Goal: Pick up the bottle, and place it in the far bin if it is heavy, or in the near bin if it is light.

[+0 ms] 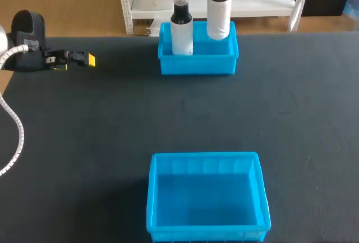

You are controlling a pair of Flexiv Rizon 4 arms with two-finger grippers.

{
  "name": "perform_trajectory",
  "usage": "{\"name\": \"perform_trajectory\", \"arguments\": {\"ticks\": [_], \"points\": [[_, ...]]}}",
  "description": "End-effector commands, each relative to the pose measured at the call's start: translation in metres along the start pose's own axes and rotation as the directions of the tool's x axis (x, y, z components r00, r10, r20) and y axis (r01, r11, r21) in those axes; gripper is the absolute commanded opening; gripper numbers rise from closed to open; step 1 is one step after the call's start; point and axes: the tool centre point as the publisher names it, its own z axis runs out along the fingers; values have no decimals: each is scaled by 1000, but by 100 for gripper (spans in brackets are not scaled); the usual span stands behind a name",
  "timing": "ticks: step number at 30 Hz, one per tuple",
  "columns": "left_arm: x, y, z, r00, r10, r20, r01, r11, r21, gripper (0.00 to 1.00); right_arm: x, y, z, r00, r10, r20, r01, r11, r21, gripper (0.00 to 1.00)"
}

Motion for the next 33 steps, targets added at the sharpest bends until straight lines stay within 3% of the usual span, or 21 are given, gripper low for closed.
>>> {"name": "perform_trajectory", "arguments": {"ticks": [1, 18, 33], "points": [[0, 0, 0, 1000, 0, 0, 0, 1000, 0, 100, 0, -9, 11, 1000, 6, 0, -6, 993, -117, 0], [0, 0, 0, 1000, 0, 0, 0, 1000, 0, 100, 31, -2, 35, 997, 73, -10, -74, 985, -158, 0], [0, 0, 0, 1000, 0, 0, 0, 1000, 0, 100, 49, -10, 46, 993, 121, -2, -119, 977, -174, 0]]}}
